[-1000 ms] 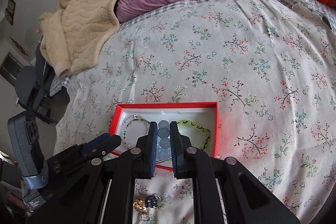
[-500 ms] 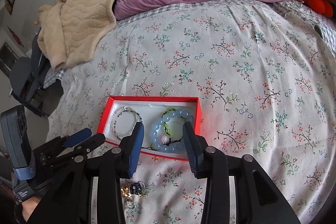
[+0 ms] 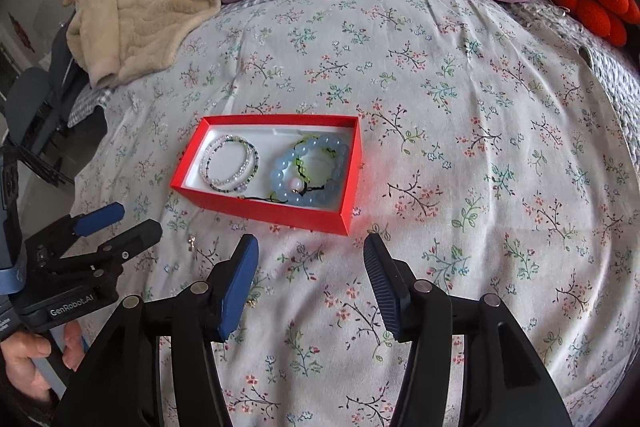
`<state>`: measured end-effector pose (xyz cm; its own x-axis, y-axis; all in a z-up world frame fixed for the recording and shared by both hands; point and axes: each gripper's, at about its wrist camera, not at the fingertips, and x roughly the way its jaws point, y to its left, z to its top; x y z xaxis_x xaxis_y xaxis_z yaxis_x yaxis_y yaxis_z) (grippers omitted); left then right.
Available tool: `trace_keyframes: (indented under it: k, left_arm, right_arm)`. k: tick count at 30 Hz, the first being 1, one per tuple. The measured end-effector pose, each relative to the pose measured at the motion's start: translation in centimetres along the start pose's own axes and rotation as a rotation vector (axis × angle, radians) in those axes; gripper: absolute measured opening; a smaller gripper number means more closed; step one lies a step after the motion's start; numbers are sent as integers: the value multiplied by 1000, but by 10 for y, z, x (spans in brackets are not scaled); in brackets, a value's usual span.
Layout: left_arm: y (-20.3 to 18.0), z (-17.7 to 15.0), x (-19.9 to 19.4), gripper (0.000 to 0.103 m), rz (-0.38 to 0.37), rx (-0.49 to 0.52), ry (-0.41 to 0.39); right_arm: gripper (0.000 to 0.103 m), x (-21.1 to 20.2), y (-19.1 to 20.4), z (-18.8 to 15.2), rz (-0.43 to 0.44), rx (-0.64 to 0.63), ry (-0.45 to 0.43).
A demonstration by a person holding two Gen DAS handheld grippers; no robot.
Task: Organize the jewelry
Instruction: 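Move both tools back toward the gold ring and black ring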
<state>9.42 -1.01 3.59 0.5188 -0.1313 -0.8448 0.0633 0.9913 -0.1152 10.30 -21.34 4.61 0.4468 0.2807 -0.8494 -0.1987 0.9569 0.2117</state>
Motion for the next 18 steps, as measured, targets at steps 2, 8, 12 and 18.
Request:
trace_keyframes:
  k: [2, 8, 12, 18]
  left_arm:
    - [1, -6, -2, 88, -1, -1, 12]
    - [8, -25, -3, 93, 3, -1, 58]
    - [16, -37, -1, 93, 13, 7, 89]
    - [26, -53, 2, 94, 39, 44, 112]
  right_arm:
    - [64, -1, -1, -6, -15, -6, 6]
    - [66, 1, -2, -23, -45, -28, 46]
    - [68, 1, -1, -35, -47, -47, 70]
    - [76, 1, 3, -54, -61, -96, 87]
